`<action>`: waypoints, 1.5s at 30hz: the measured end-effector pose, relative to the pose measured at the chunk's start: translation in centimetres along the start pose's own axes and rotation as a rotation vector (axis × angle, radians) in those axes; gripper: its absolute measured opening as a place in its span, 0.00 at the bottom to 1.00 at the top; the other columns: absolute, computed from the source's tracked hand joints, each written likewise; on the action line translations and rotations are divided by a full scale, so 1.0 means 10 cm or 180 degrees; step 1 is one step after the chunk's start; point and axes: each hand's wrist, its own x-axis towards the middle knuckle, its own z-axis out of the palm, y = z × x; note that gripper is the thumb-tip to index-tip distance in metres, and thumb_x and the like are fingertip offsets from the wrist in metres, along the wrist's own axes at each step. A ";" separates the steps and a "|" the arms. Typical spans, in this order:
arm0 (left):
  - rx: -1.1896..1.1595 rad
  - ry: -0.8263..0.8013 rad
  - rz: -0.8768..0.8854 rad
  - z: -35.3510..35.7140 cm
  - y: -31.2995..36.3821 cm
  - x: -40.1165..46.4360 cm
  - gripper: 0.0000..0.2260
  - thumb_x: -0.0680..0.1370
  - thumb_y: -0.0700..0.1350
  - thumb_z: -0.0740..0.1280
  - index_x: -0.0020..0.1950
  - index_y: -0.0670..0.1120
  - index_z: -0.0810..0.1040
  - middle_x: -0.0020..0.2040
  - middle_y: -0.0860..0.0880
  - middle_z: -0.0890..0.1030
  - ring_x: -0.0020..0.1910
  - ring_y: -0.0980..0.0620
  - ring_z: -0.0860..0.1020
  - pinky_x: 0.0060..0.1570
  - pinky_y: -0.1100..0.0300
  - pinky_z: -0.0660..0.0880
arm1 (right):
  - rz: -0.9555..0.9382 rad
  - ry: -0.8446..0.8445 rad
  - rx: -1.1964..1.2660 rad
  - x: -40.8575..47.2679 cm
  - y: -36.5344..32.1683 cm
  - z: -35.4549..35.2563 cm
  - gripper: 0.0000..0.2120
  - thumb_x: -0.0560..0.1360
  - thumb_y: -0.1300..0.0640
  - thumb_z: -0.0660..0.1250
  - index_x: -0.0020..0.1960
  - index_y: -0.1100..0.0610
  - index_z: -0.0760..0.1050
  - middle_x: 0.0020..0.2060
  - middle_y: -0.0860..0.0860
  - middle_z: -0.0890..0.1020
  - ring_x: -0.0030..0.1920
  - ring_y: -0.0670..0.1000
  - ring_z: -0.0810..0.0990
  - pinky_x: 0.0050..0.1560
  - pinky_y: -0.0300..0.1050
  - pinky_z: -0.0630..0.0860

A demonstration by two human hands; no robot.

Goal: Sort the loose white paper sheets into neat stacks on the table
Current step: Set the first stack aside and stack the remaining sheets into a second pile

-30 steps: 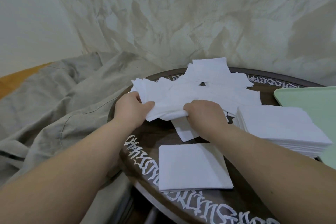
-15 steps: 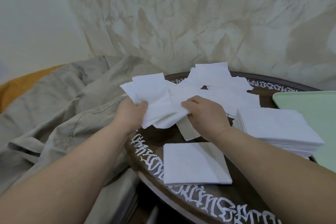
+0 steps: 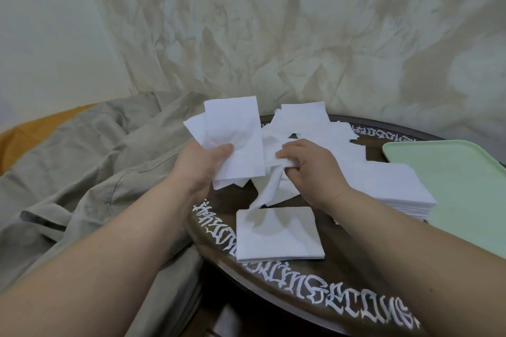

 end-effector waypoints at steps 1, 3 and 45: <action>-0.0020 0.0027 0.0006 0.01 0.02 -0.02 0.08 0.76 0.35 0.68 0.53 0.44 0.79 0.51 0.47 0.83 0.51 0.45 0.82 0.55 0.43 0.77 | 0.0104 0.0042 0.0064 -0.02 -0.01 -0.05 0.14 0.73 0.66 0.66 0.55 0.58 0.81 0.55 0.53 0.80 0.57 0.52 0.77 0.56 0.36 0.67; -0.0035 0.0066 0.0088 0.03 0.06 -0.08 0.04 0.76 0.37 0.69 0.50 0.44 0.79 0.48 0.47 0.84 0.48 0.45 0.83 0.53 0.45 0.78 | 0.0273 0.0185 0.0246 -0.07 -0.04 -0.13 0.13 0.73 0.65 0.66 0.54 0.56 0.82 0.53 0.52 0.81 0.54 0.52 0.78 0.56 0.38 0.70; -0.0884 0.0081 -0.0612 0.14 -0.51 -0.77 0.06 0.75 0.32 0.66 0.51 0.36 0.78 0.48 0.41 0.83 0.40 0.45 0.83 0.40 0.51 0.81 | 0.2244 -0.0559 0.3387 -0.79 -0.17 -0.06 0.07 0.77 0.64 0.61 0.45 0.65 0.77 0.46 0.61 0.83 0.46 0.58 0.83 0.55 0.55 0.77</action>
